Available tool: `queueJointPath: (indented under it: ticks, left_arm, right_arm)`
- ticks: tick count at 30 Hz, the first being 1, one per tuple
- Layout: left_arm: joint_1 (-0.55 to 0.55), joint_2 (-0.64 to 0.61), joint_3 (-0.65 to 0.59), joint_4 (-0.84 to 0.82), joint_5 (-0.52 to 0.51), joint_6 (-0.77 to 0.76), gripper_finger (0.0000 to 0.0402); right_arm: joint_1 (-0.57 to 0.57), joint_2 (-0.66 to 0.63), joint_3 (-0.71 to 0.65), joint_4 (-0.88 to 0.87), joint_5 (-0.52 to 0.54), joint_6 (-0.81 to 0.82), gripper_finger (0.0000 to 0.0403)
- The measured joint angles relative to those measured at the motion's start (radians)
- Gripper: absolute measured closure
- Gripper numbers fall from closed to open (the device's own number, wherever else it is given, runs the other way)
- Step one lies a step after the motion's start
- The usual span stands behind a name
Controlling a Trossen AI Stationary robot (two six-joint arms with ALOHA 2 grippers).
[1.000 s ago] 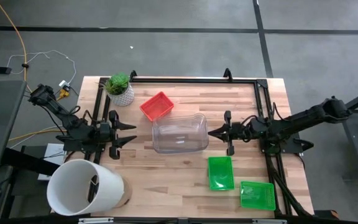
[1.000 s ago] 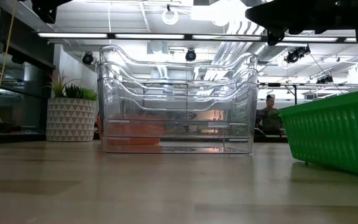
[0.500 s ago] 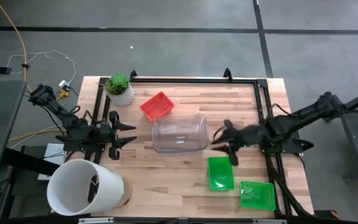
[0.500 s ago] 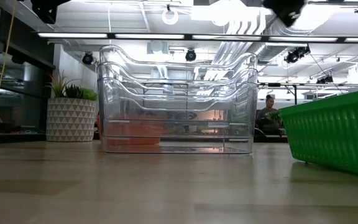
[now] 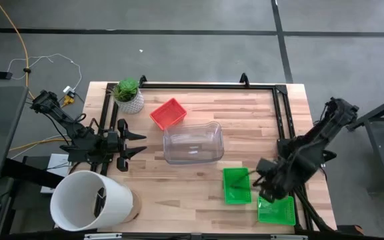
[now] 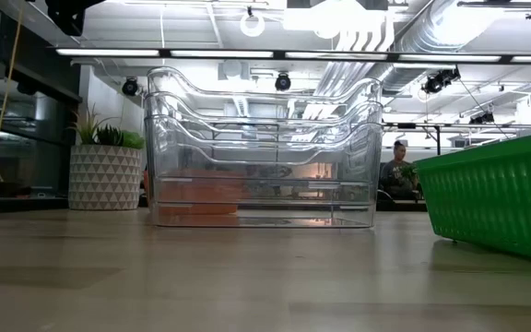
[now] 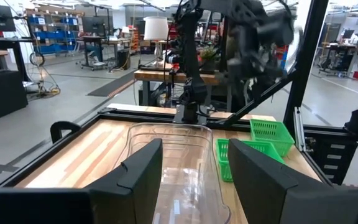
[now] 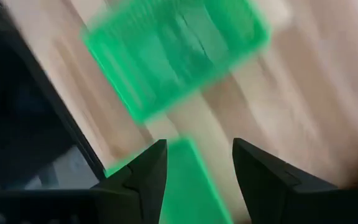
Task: Stack baskets by color
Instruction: Stack the bottom green bin on the top green bins
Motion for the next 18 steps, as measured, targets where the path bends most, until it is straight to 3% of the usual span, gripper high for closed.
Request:
queueJointPath:
  ticks: [6,18]
  left_arm:
    - [0.000,0.000,0.000,0.000,0.000,0.002,0.0230]
    - [0.000,0.000,0.000,0.001,0.004,-0.005,0.0230]
  right_arm:
    - [0.094,0.094,-0.059,0.050,-0.172,0.137,0.0234]
    - [0.164,0.259,-0.065,0.112,-0.207,0.128,0.0234]
